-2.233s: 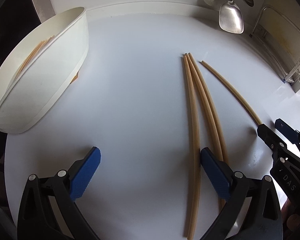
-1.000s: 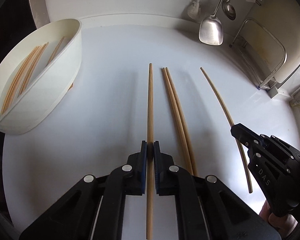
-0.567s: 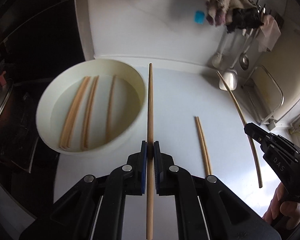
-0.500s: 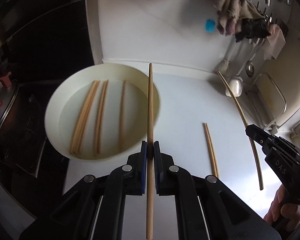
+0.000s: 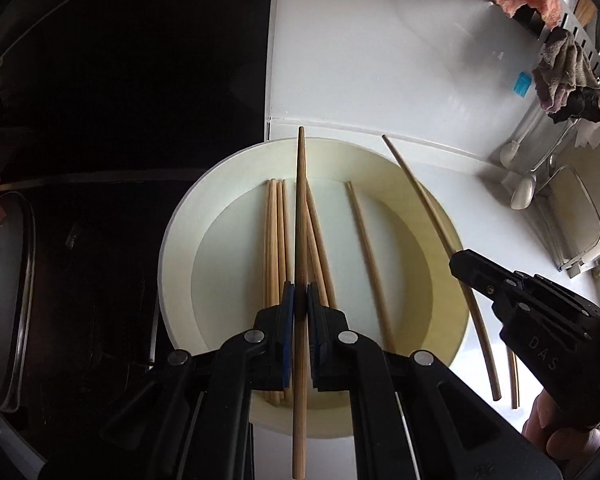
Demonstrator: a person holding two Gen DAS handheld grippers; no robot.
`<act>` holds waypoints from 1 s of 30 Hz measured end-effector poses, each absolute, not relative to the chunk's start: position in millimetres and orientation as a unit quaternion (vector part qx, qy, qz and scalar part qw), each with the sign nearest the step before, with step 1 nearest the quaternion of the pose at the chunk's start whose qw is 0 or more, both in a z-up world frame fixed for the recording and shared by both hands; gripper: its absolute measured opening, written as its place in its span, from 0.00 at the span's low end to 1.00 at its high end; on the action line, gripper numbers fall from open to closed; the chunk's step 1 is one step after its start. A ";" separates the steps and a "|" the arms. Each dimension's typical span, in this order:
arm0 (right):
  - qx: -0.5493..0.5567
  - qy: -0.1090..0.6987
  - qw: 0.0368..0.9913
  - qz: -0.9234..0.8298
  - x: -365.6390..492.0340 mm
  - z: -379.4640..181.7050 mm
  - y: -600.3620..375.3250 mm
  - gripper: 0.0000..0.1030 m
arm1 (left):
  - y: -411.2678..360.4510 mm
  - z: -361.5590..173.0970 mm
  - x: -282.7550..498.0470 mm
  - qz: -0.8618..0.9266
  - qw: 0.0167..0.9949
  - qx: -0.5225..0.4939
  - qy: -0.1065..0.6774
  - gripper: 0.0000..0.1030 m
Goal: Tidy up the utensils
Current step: 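Lower the chopsticks into the basin and open both grippers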
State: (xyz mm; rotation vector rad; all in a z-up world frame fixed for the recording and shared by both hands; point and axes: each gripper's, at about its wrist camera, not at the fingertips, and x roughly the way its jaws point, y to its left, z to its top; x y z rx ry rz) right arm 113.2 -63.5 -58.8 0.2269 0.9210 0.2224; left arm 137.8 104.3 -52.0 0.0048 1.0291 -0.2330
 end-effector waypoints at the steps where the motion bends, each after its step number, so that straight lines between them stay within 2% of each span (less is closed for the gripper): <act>1: 0.110 0.449 0.881 0.101 118.9 -64.4 -58.1 0.06 | 105.9 -57.2 144.1 -0.116 0.861 0.002 0.496 0.07; 11: 0.142 0.519 0.839 0.075 159.2 -116.4 -38.9 0.06 | 108.9 -99.4 179.3 -0.136 0.829 -0.003 0.542 0.07; 30: 0.134 0.552 0.821 0.052 182.4 -146.3 -32.1 0.06 | 112.2 -135.7 203.0 -0.132 0.805 0.003 0.579 0.08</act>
